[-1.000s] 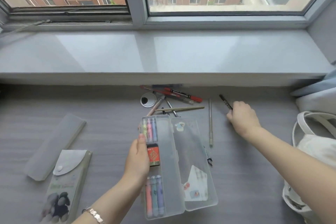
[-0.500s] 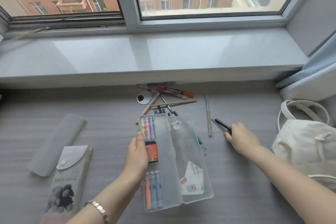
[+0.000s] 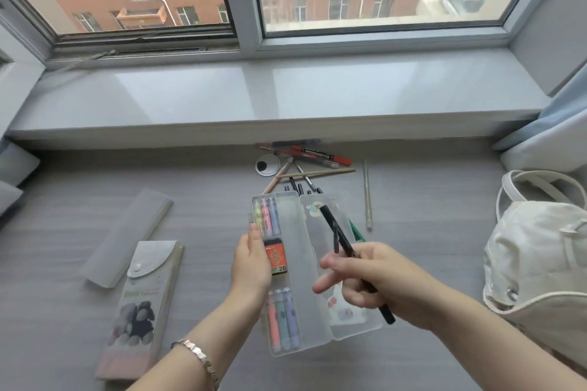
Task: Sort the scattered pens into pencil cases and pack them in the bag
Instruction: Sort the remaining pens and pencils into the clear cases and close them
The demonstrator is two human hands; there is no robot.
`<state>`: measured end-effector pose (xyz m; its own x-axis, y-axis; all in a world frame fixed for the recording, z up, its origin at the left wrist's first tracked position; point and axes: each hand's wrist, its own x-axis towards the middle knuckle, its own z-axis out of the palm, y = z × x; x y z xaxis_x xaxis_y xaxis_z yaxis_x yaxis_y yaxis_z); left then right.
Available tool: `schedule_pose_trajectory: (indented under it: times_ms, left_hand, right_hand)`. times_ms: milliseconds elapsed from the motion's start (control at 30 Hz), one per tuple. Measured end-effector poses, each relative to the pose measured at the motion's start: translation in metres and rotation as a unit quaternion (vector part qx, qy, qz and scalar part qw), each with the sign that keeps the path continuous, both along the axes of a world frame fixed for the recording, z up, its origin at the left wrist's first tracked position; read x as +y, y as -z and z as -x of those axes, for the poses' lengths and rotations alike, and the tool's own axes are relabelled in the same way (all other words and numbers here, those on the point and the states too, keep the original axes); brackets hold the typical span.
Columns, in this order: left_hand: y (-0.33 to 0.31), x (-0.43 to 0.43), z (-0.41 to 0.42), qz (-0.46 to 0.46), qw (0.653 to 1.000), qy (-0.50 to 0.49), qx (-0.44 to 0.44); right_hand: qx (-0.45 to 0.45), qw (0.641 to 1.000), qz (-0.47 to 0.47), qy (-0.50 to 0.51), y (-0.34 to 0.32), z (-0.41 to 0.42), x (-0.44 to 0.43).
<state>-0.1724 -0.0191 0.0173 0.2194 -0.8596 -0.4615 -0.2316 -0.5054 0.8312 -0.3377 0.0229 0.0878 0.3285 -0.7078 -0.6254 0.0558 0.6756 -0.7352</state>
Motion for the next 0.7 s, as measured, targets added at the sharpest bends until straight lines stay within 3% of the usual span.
schedule_pose_trajectory:
  times_ms: [233,333,467,567,700]
  left_hand:
    - [-0.011,0.012,0.011,0.003,1.000,-0.024,-0.004]
    - [-0.013,0.015,0.016,0.007,0.999,-0.045,-0.002]
    - [-0.016,0.019,0.020,-0.010,0.997,-0.075,0.002]
    - [-0.014,0.020,0.021,-0.024,0.995,-0.094,-0.001]
    - [-0.012,0.019,0.021,-0.024,0.994,-0.106,-0.002]
  right_hand:
    - [0.162,0.983,0.036,0.074,0.033,-0.032,0.010]
    - [0.259,0.958,0.076,0.097,0.046,-0.040,0.017]
    - [0.424,0.883,0.196,0.055,0.055,-0.043,0.027]
    - [0.450,0.857,0.252,0.013,0.053,-0.044,0.032]
    - [0.485,0.835,0.252,-0.064,0.050,-0.042,0.032]
